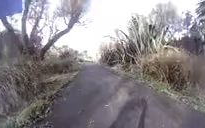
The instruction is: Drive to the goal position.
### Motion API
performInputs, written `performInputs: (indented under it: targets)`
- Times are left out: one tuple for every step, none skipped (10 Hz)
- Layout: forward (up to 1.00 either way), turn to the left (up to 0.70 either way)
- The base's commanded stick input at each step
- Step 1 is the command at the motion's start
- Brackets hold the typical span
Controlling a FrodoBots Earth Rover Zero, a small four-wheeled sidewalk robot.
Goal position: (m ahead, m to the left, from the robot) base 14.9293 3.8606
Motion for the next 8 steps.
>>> performInputs:
  targets:
    - [0.66,0.0]
    - [0.16,0.0]
    - [0.85,-0.32]
    - [0.85,-0.3]
    - [0.85,-0.07]
    - [0.85,0.0]
    - [0.85,0.0]
    - [0.85,0.0]
